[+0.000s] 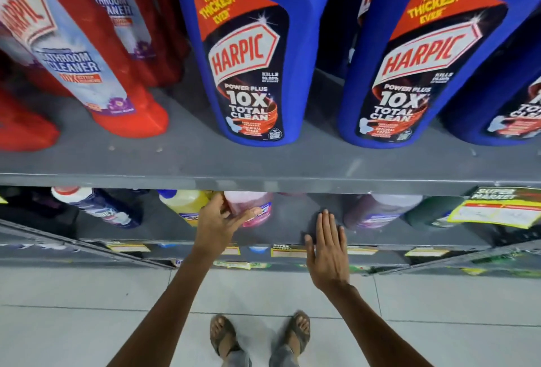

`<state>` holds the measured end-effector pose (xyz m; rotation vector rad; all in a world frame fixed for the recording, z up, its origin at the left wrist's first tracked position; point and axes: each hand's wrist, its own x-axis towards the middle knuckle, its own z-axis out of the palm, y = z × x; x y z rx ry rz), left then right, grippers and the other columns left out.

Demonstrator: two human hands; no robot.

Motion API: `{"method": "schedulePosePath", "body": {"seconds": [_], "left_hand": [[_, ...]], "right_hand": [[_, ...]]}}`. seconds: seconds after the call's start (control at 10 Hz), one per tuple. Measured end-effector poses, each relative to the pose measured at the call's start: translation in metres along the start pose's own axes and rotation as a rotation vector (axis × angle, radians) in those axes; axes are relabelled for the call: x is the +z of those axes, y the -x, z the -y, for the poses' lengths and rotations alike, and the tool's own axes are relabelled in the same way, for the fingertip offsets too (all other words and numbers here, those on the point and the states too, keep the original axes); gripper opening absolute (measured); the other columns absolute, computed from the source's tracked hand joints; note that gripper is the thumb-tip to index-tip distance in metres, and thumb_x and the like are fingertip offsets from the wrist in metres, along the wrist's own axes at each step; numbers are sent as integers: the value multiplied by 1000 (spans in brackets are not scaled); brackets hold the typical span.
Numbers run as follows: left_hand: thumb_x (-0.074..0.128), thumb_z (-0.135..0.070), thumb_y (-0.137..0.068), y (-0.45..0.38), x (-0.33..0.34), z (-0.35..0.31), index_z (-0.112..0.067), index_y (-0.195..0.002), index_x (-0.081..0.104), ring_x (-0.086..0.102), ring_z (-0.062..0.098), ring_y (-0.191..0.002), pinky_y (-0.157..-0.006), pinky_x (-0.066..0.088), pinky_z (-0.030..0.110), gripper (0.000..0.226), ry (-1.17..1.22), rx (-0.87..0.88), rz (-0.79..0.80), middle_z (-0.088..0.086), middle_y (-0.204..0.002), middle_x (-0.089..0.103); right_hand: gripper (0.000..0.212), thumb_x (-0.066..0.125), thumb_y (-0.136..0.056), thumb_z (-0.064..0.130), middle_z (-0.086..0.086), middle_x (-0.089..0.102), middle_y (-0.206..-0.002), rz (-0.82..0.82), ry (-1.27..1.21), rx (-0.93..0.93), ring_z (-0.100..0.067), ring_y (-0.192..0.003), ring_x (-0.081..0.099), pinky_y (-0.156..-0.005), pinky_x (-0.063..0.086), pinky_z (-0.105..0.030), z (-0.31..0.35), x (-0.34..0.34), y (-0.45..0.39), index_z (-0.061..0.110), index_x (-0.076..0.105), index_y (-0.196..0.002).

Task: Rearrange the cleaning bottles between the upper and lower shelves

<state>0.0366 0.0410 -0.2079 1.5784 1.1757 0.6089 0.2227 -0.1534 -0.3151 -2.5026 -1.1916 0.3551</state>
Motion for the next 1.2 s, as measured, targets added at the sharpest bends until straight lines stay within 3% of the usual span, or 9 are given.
{"method": "schedulePosePath", "body": {"seconds": [0.1, 0.2, 0.3, 0.5, 0.7, 0.8, 0.9, 1.0, 1.2], "left_hand": [[98, 0, -74, -6, 3, -5, -23, -75, 58, 77, 0, -76, -72, 63, 14, 46, -8, -19, 51, -15, -71, 80], [96, 3, -75, -10, 10, -10, -20, -77, 60, 81, 14, -90, -81, 66, 23, 43, 6, -38, 116, -2, -85, 83], [95, 3, -77, -15, 23, -15, -11, -95, 71, 80, 22, -98, -81, 64, 16, 34, 27, -57, 238, 10, -100, 82], [96, -1, -78, -17, 40, -19, 3, -127, 72, 83, 1, -95, -83, 64, 15, 55, 20, -47, 369, 4, -111, 84], [99, -12, -76, -20, 48, -19, -4, -134, 70, 81, 12, -112, -91, 63, 18, 65, -13, -21, 399, 6, -125, 83], [97, -9, -78, -17, 50, -14, -12, -132, 67, 78, -3, -105, -85, 62, 12, 62, 22, -43, 377, 0, -126, 80], [95, -5, -80, -13, 52, -11, -26, -127, 65, 77, -2, -108, -86, 61, 10, 60, 60, -72, 375, -14, -122, 81], [94, -1, -80, -5, 52, 2, -27, -134, 60, 73, 12, -126, -95, 61, 15, 69, 92, -92, 367, -11, -131, 78], [99, -29, -77, 34, 44, 18, -13, -154, 51, 59, 25, -142, -122, 49, 44, 92, -66, -88, 210, 7, -158, 59]], "right_hand": [[67, 32, -112, 38, -13, 18, -181, 18, 9, 3, -29, -170, 17, -141, 13, -50, -1, 1, -1, 5, 25, -170], [69, 26, -113, 41, -10, 11, -183, 48, 18, 9, -27, -172, 10, -142, 8, -47, -3, 2, -1, 8, 19, -172], [71, 18, -112, 45, -7, 3, -184, 75, 33, 13, -23, -172, 2, -141, 0, -43, -5, 5, -2, 10, 11, -174], [72, 12, -111, 47, -5, -5, -183, 112, 62, 28, -23, -172, -3, -140, -7, -40, -5, 5, -2, 13, 5, -174], [73, 8, -109, 47, -5, -5, -184, 117, 95, 23, -22, -172, -4, -141, -4, -42, -3, 1, -2, 14, 3, -174], [74, 6, -109, 49, -4, -8, -183, 132, 95, 12, -22, -172, -5, -141, -5, -42, -2, -2, -1, 14, 1, -174], [73, 9, -110, 47, -5, -5, -184, 132, 83, 0, -22, -172, -4, -142, -2, -42, -2, -4, 1, 13, 4, -174], [65, 18, -117, 41, -8, -2, -184, 122, 59, -14, -23, -173, -2, -141, -4, -40, -3, -8, -2, 11, 6, -174], [62, 21, -116, 33, -9, 9, -183, 38, -78, -65, -26, -173, 10, -140, 0, -37, -2, -16, 14, 6, 18, -172]]}}
